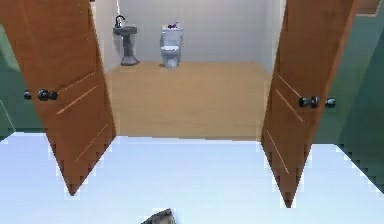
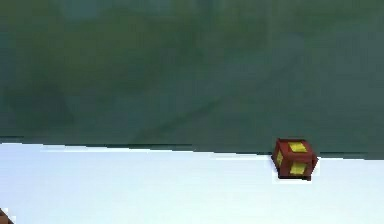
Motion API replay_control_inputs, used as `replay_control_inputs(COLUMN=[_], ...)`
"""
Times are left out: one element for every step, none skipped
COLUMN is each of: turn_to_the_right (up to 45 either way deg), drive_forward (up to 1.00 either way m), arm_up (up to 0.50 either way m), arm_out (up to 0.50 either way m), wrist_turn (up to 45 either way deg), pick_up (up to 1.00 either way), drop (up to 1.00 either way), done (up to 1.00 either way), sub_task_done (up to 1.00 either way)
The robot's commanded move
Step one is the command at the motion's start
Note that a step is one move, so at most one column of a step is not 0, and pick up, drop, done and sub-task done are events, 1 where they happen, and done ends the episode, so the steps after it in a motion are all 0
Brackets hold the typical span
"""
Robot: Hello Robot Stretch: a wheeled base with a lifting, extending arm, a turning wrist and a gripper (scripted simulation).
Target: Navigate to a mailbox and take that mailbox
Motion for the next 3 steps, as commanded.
replay_control_inputs(turn_to_the_right=[0.0, 0.0, 30.0], drive_forward=[1.0, 0.5, 0.0], arm_up=[0.0, 0.0, 0.0], arm_out=[0.0, 0.0, 0.0], wrist_turn=[0.0, 0.0, 0.0], pick_up=[0.0, 0.0, 0.0], drop=[0.0, 0.0, 0.0], done=[0.0, 0.0, 0.0], sub_task_done=[0.0, 0.0, 0.0])
